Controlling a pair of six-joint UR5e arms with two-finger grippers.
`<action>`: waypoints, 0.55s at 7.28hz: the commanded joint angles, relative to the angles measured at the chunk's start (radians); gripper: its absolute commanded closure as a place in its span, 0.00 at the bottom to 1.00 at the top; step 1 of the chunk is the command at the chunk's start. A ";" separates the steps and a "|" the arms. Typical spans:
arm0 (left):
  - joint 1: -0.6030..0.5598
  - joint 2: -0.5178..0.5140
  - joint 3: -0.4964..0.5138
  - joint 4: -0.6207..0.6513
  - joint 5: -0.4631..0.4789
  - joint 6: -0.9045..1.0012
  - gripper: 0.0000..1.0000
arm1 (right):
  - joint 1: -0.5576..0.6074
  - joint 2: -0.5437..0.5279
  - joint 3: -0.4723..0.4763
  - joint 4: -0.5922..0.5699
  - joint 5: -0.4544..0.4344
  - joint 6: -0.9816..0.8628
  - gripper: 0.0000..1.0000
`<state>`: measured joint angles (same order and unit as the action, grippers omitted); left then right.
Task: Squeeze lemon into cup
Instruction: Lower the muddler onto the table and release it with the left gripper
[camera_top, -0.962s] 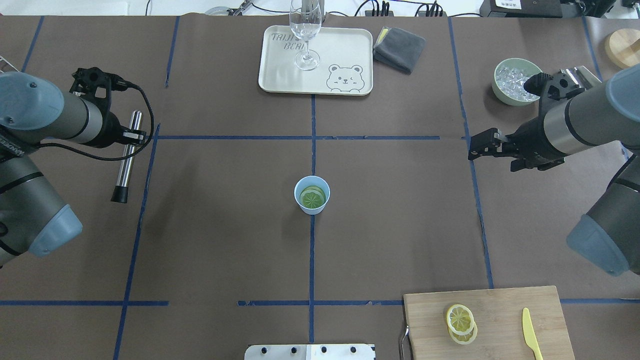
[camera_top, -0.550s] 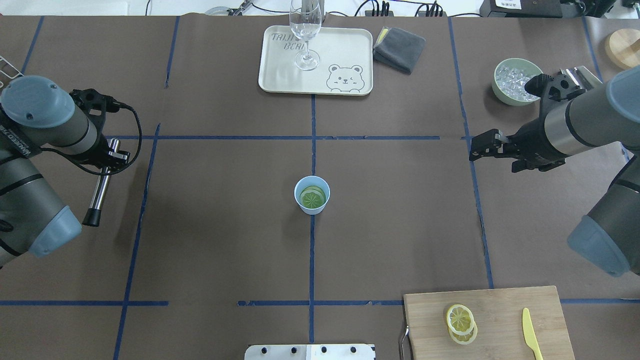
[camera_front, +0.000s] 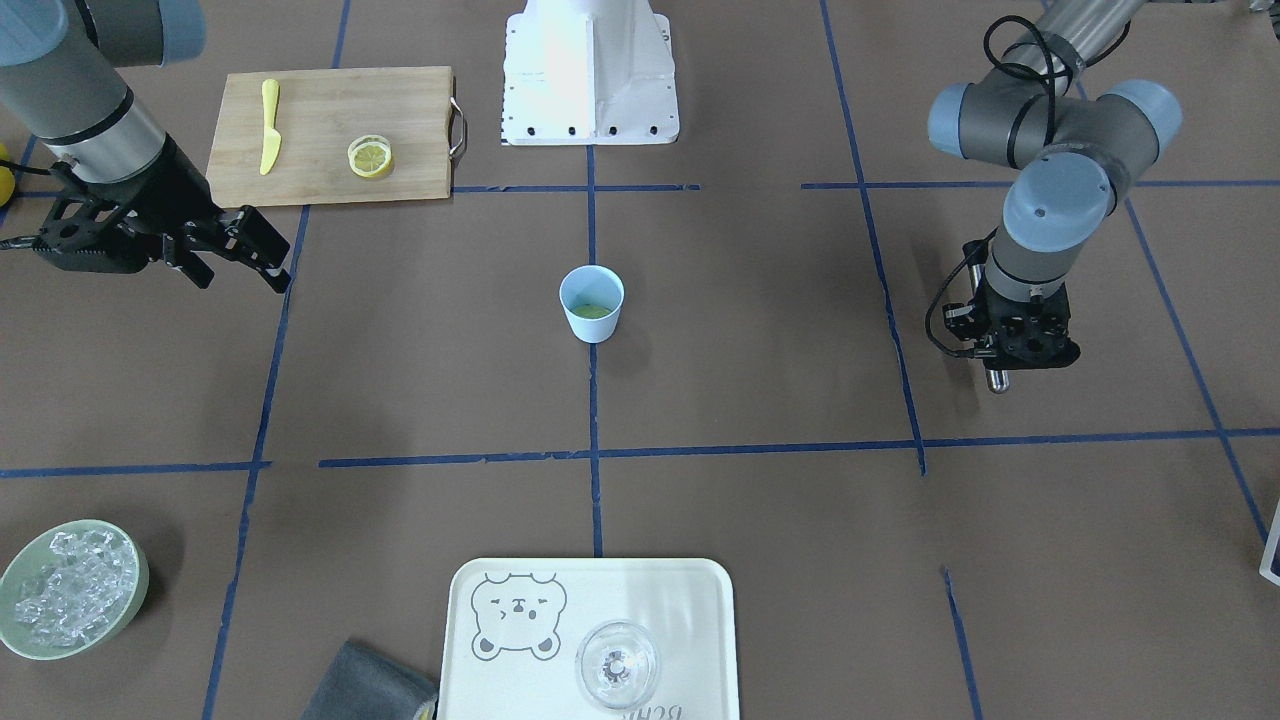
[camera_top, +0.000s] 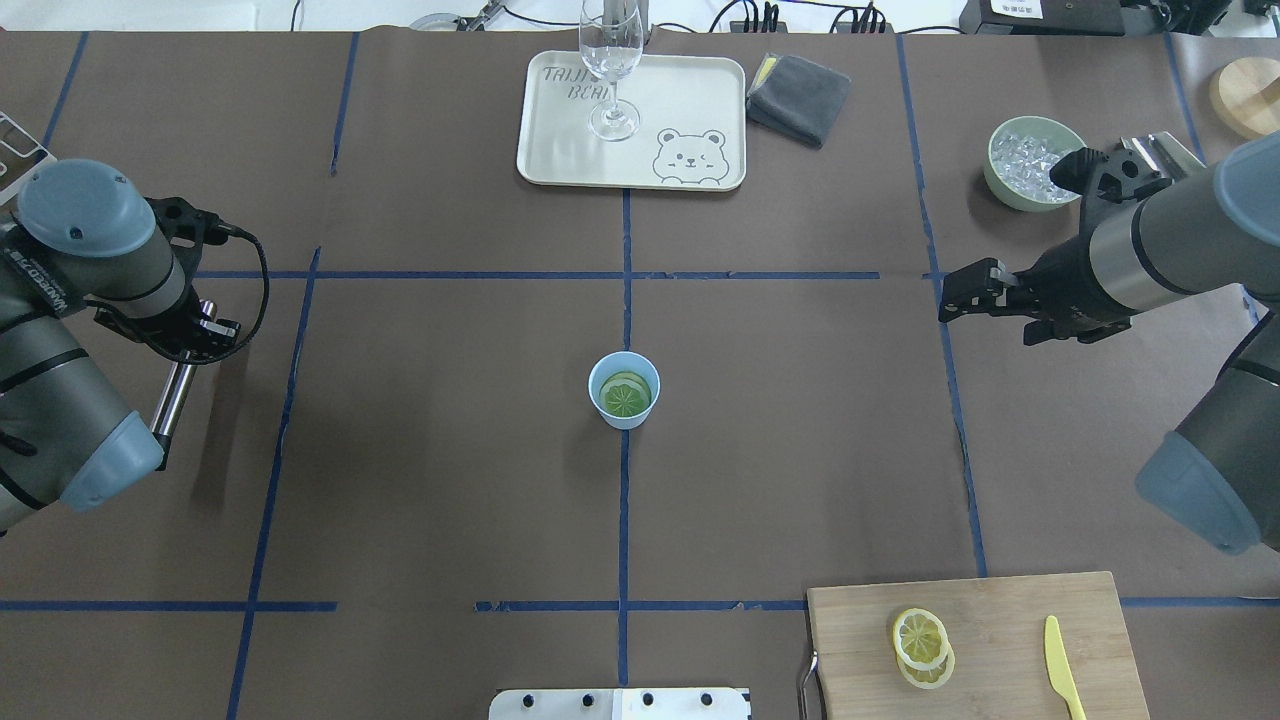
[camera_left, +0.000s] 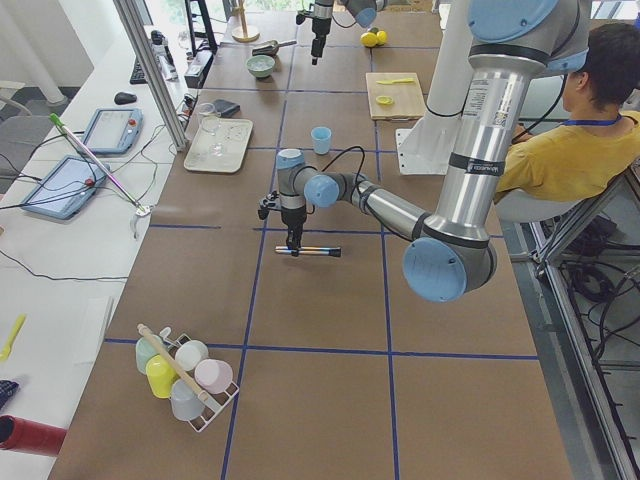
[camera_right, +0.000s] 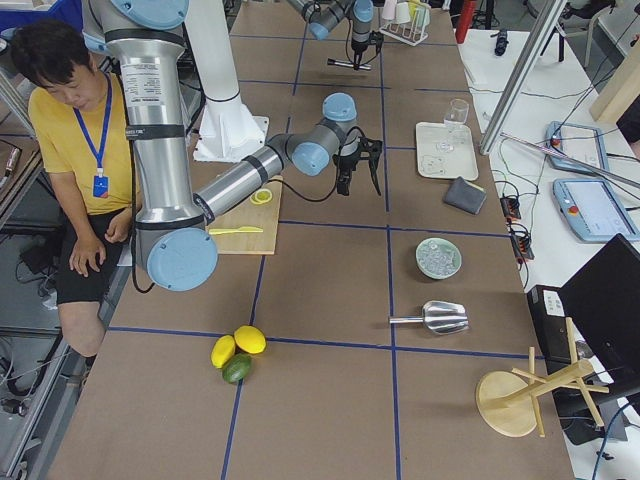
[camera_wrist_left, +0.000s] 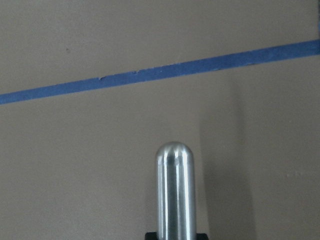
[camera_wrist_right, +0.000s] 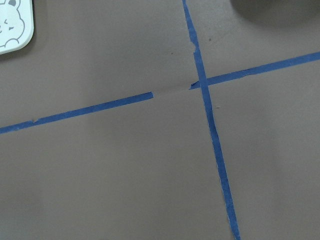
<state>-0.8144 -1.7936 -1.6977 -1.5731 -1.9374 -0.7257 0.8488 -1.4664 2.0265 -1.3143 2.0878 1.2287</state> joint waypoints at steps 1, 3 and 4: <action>-0.008 0.005 0.007 -0.001 -0.047 -0.030 1.00 | 0.001 0.000 0.004 0.000 0.000 0.000 0.00; -0.011 0.006 0.021 -0.004 -0.049 -0.029 1.00 | 0.001 0.000 0.011 0.001 0.000 0.002 0.00; -0.011 0.006 0.038 -0.007 -0.049 -0.028 1.00 | 0.001 0.000 0.012 0.001 0.000 0.002 0.00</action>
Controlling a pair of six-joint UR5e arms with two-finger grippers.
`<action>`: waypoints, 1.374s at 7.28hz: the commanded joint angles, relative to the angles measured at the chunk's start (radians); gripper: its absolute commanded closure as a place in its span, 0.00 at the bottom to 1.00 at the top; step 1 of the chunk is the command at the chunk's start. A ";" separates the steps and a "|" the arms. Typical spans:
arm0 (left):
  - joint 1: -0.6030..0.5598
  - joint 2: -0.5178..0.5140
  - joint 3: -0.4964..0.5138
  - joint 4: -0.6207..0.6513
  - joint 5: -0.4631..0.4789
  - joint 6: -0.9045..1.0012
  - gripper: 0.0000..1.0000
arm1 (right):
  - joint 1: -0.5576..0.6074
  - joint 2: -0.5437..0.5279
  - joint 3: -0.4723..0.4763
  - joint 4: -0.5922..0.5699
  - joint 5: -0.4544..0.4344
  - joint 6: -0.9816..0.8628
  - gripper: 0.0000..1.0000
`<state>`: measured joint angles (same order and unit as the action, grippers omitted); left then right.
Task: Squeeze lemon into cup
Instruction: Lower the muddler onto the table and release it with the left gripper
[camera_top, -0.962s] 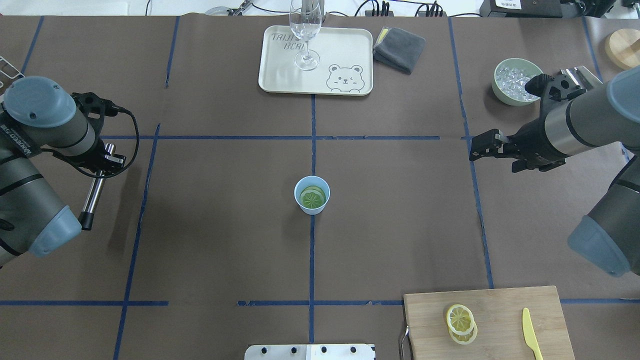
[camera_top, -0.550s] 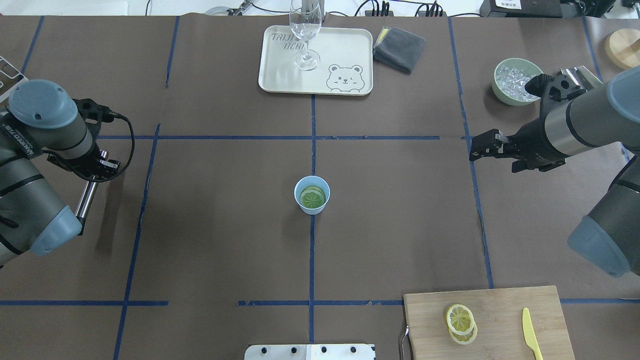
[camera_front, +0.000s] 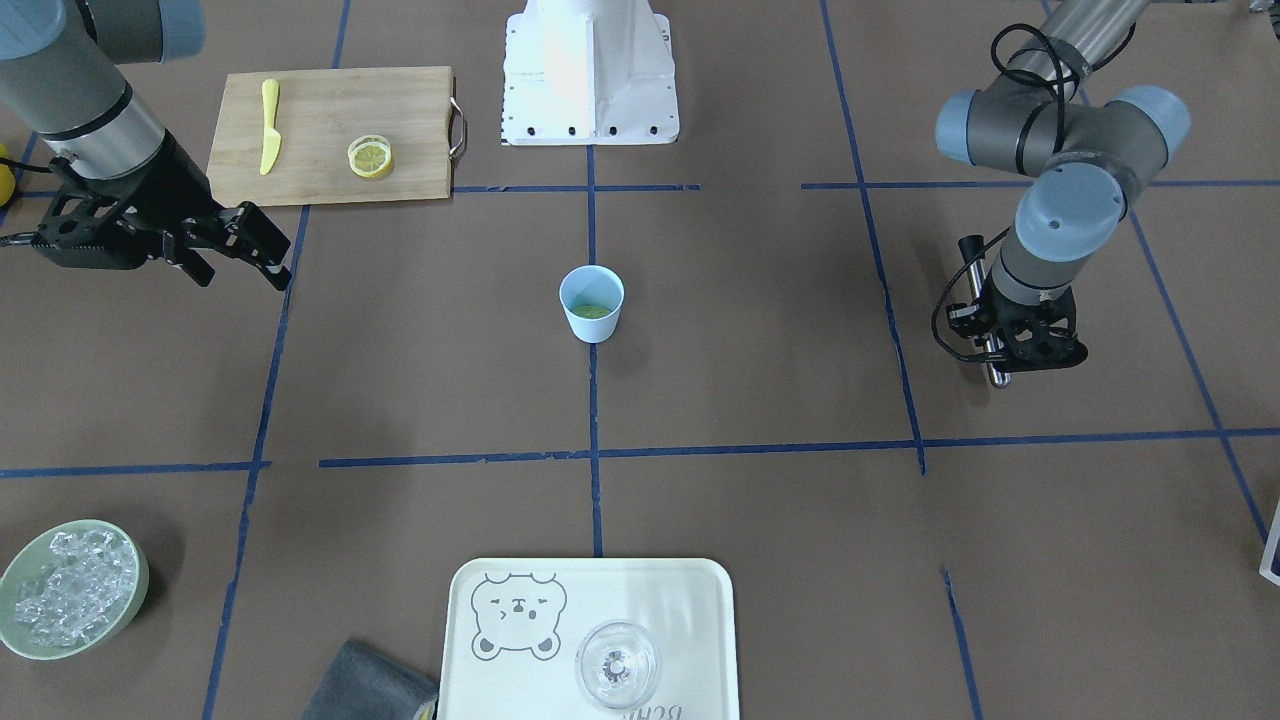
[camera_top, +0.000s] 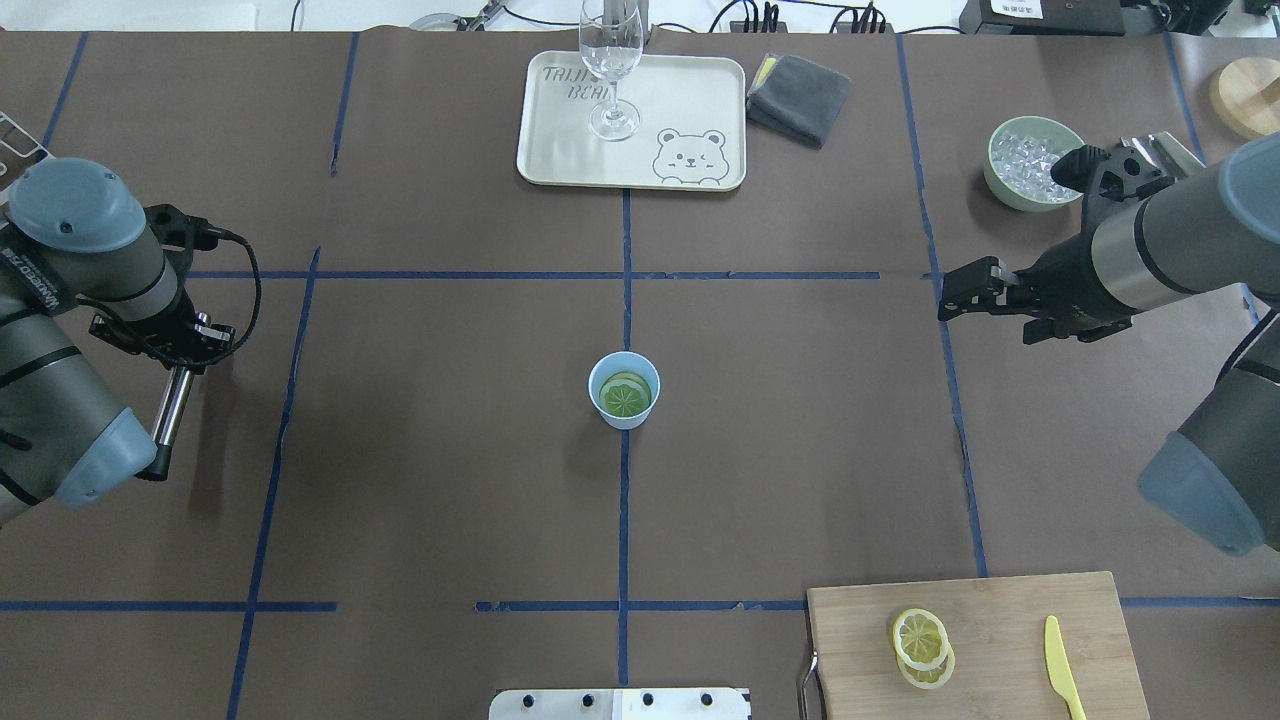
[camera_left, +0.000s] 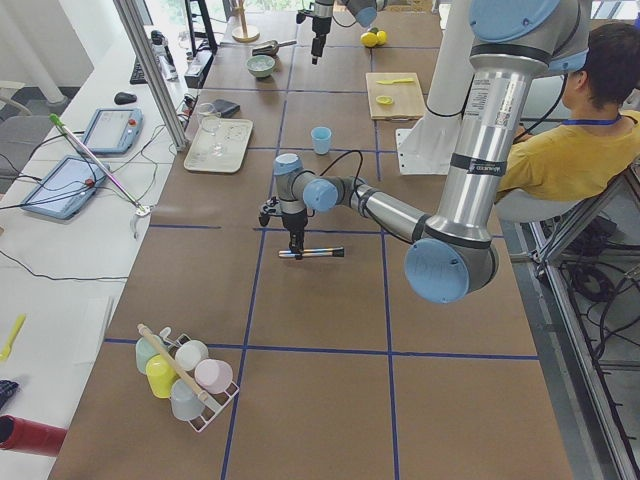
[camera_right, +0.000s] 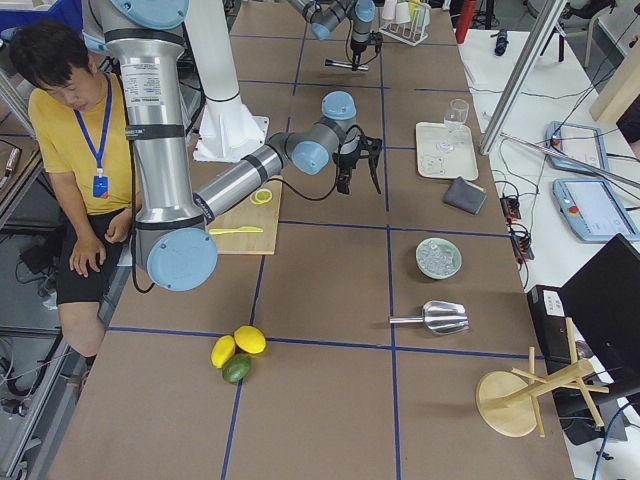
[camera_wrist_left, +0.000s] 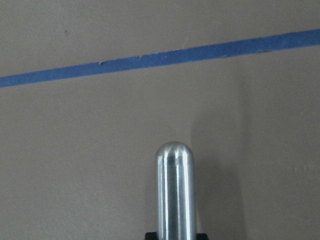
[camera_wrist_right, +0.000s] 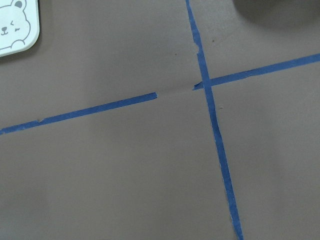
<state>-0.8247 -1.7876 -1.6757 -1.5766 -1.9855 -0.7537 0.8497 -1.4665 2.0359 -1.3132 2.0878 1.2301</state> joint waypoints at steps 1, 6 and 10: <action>0.001 0.000 0.024 -0.003 -0.001 0.001 1.00 | 0.000 0.002 0.003 0.000 0.000 0.000 0.00; 0.001 -0.003 0.021 -0.006 -0.001 -0.002 0.00 | 0.000 0.003 0.000 0.000 0.002 -0.001 0.00; -0.245 -0.018 -0.038 -0.026 -0.155 0.216 0.00 | 0.058 -0.031 -0.009 -0.012 0.017 -0.088 0.00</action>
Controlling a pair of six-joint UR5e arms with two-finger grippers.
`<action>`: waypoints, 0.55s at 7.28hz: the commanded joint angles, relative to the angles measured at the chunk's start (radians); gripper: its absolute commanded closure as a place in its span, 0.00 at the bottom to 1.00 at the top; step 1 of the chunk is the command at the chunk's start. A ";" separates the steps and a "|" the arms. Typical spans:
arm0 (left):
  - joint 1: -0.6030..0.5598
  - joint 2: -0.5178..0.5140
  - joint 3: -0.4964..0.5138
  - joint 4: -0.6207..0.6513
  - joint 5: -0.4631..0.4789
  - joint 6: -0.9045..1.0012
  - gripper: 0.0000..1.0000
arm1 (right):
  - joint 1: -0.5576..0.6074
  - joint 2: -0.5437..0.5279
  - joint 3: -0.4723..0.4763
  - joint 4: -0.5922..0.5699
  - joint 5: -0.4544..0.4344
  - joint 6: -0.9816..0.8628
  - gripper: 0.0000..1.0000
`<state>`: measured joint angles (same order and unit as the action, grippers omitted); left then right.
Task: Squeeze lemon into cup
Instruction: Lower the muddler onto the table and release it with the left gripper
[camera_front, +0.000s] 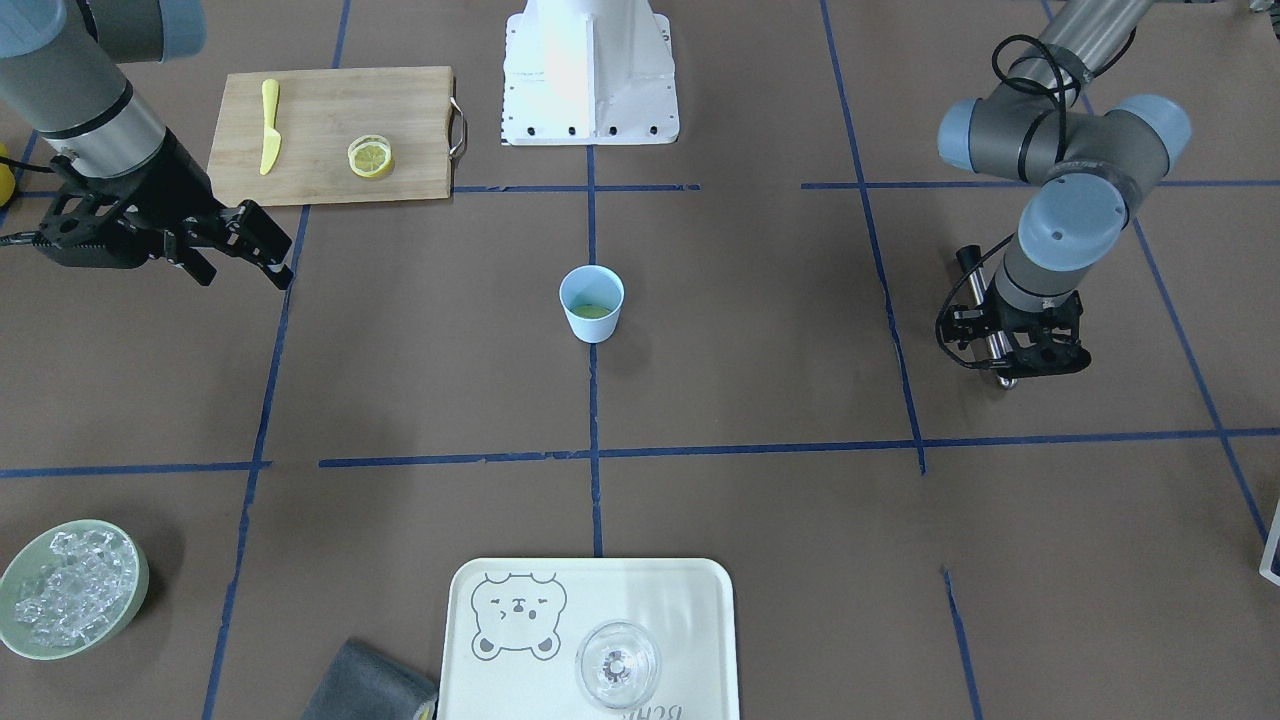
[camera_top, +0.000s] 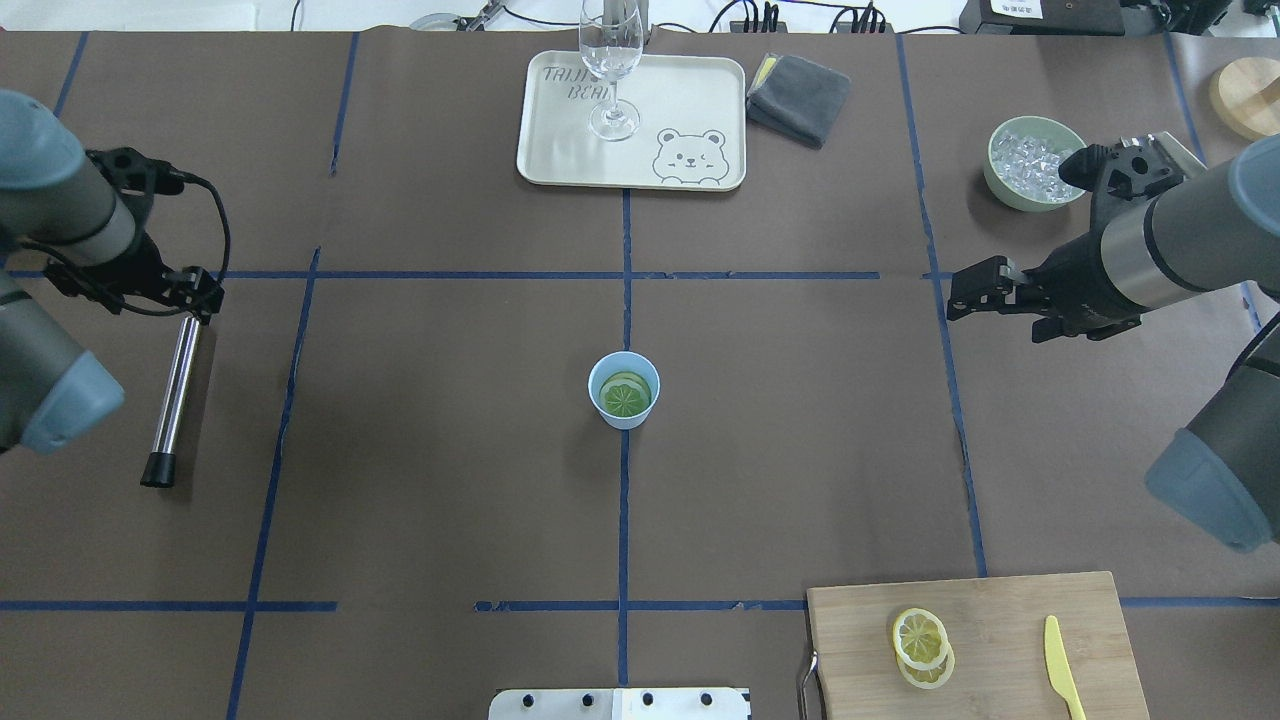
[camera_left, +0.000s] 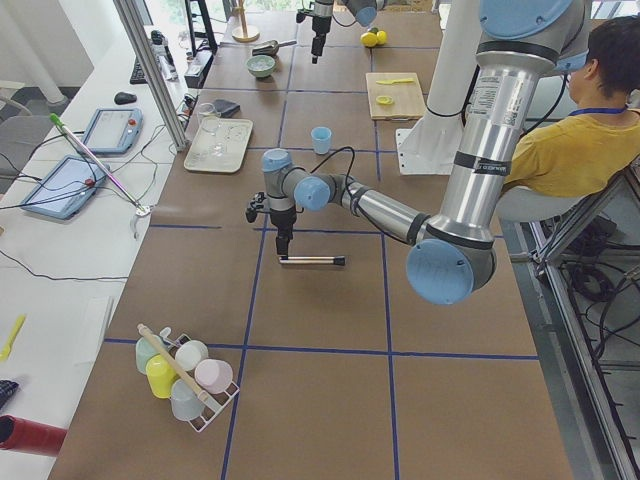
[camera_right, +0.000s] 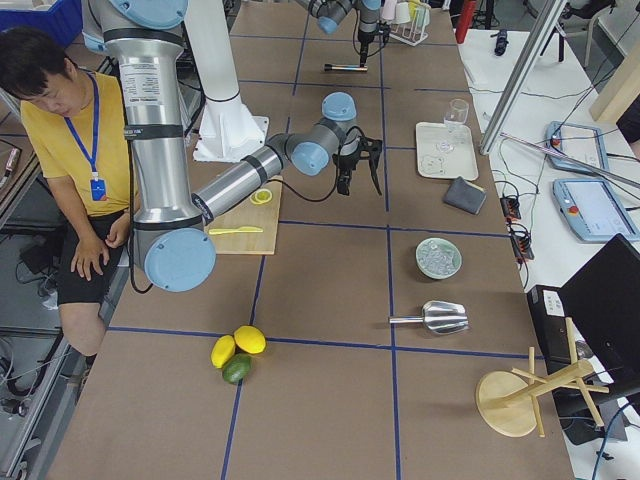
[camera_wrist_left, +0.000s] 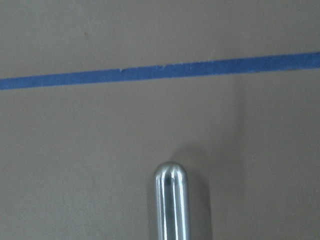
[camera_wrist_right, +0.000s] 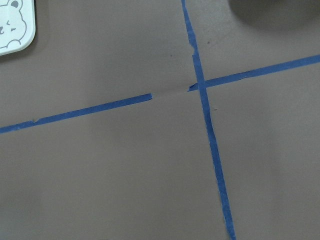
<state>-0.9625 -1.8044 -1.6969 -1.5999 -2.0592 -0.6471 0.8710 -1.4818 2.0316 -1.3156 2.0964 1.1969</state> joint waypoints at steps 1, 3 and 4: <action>-0.230 0.014 -0.018 -0.002 -0.170 0.223 0.00 | 0.096 -0.056 -0.028 -0.013 0.016 -0.218 0.00; -0.413 0.104 -0.017 0.002 -0.272 0.529 0.00 | 0.310 -0.077 -0.149 -0.014 0.235 -0.516 0.00; -0.498 0.118 0.011 0.009 -0.272 0.663 0.00 | 0.398 -0.131 -0.187 -0.014 0.278 -0.677 0.00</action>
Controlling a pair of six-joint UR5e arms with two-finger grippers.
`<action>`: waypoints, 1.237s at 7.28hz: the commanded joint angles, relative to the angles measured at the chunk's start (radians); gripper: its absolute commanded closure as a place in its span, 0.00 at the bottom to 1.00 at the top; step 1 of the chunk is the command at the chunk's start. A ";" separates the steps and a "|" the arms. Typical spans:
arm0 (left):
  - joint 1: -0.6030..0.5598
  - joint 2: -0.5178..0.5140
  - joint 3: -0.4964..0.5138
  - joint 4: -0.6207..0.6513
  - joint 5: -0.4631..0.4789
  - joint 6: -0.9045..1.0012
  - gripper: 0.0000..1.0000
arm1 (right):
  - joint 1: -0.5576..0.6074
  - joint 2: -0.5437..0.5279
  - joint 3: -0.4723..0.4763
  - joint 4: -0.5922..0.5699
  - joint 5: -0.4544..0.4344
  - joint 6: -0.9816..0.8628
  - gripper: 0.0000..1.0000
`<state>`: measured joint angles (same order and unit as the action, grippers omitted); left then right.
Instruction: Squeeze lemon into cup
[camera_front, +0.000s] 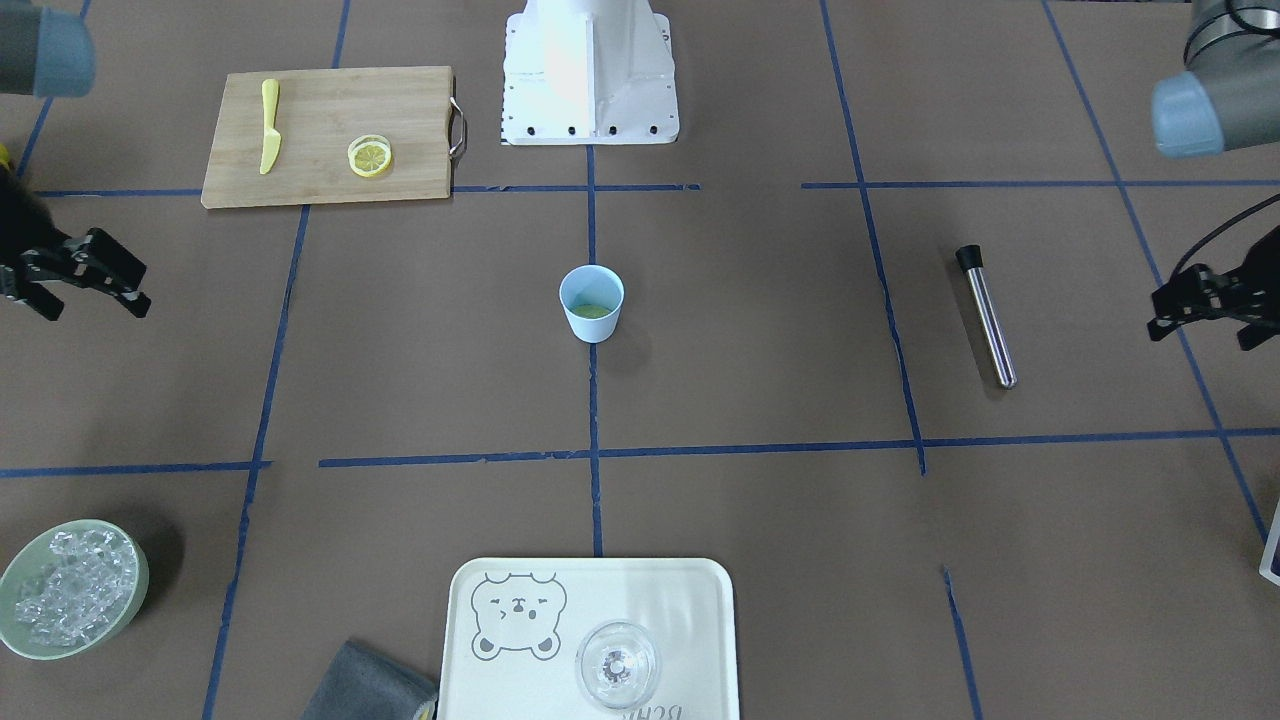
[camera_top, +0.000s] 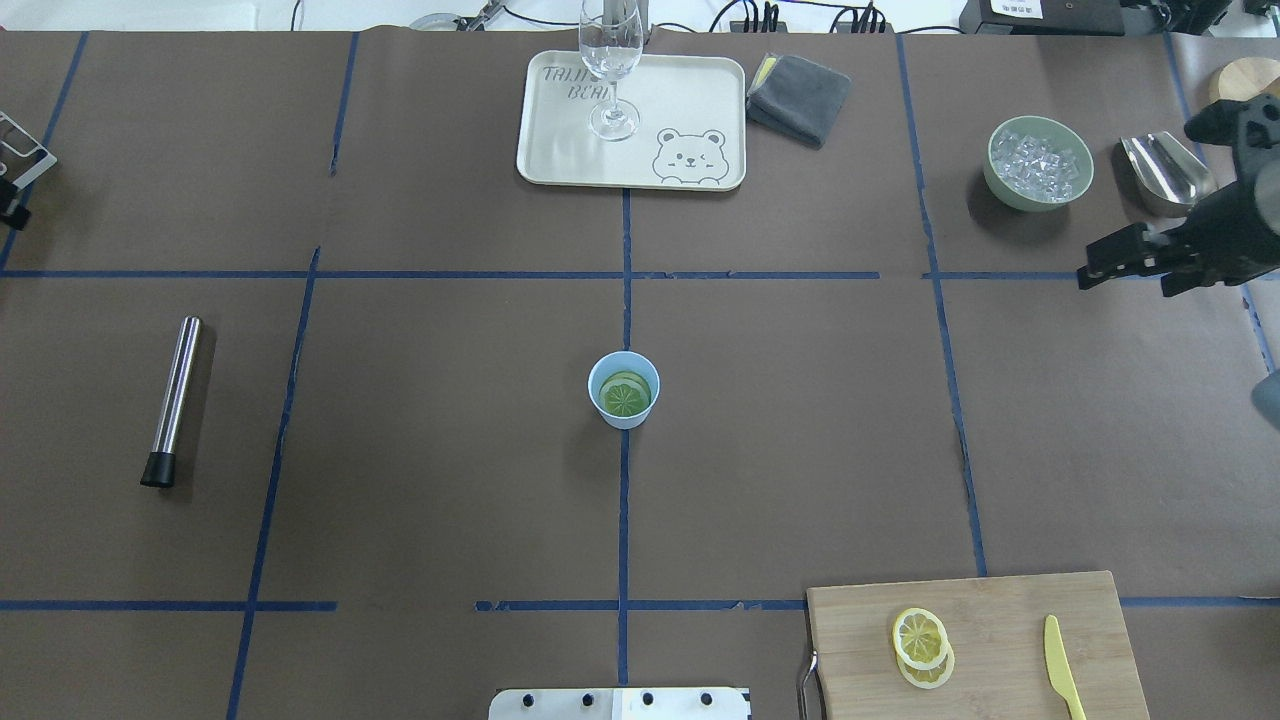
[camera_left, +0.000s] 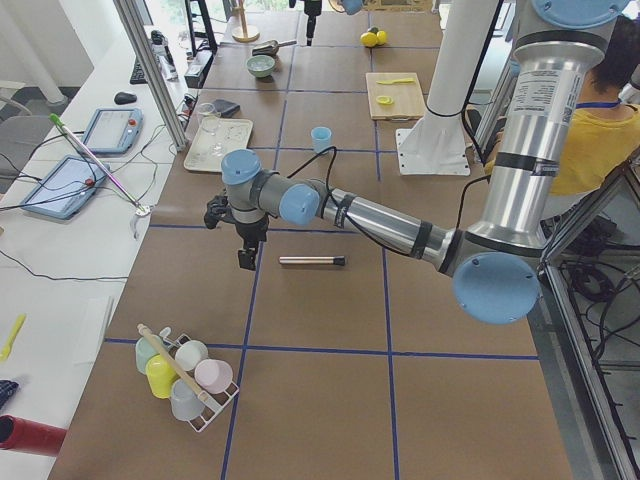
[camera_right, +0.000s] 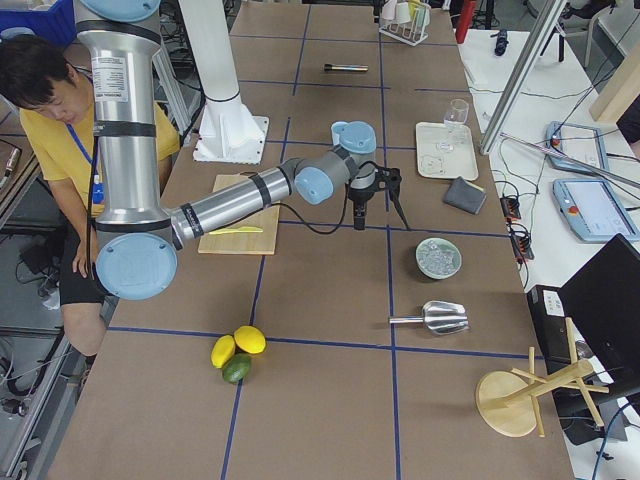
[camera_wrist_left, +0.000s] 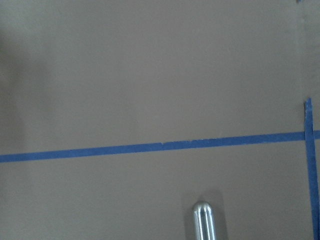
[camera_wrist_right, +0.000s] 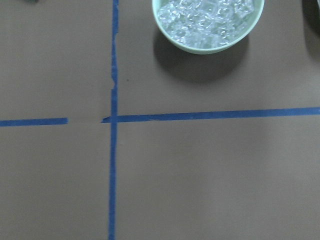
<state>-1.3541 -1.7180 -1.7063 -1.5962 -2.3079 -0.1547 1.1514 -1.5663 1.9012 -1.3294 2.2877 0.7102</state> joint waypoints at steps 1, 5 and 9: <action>-0.176 0.066 0.028 0.002 -0.036 0.251 0.00 | 0.176 -0.114 -0.069 -0.002 0.079 -0.360 0.00; -0.287 0.108 0.062 0.027 -0.064 0.399 0.00 | 0.336 -0.207 -0.080 -0.161 0.064 -0.755 0.00; -0.283 0.144 0.066 0.012 -0.067 0.339 0.00 | 0.321 -0.187 -0.077 -0.226 0.068 -0.779 0.00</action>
<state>-1.6377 -1.5795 -1.6479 -1.5758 -2.3746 0.1869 1.4746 -1.7568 1.8243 -1.5510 2.3500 -0.0765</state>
